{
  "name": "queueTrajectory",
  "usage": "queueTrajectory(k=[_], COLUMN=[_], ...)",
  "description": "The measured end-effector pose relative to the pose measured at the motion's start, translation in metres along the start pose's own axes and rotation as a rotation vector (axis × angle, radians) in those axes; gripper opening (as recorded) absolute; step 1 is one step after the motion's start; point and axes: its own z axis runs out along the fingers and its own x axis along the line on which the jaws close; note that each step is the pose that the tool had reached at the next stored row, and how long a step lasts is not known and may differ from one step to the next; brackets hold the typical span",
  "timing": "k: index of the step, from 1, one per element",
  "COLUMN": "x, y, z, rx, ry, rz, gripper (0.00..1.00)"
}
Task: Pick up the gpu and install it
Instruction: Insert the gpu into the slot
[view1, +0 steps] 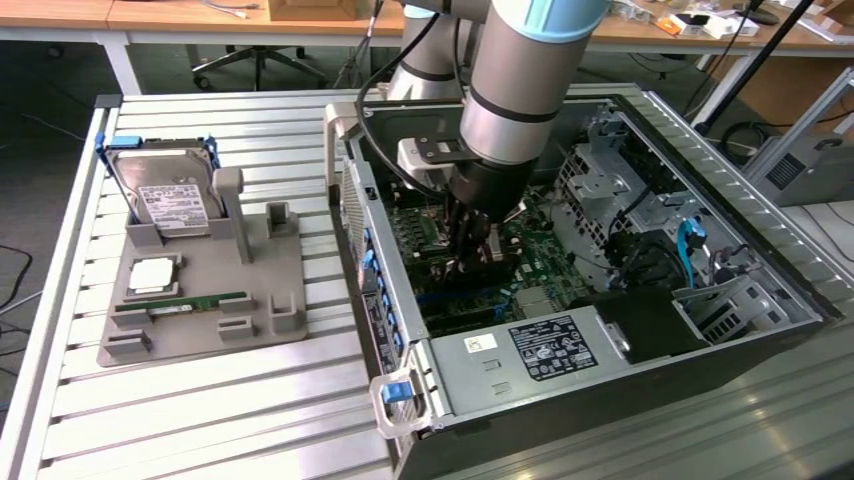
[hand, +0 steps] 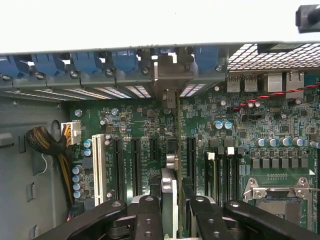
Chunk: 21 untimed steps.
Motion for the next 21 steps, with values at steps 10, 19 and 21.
queueTrajectory(k=[10,19,21], x=[0.0001,0.0001,0.0001], y=[0.0001,0.0001,0.0001], z=[-0.0046,-0.0048,-0.0048], rx=[0.0,0.0003,0.0005], ry=[0.0001,0.0007,0.0006], rz=[0.0,-0.009,-0.011], gripper=[0.27,0.27,0.27])
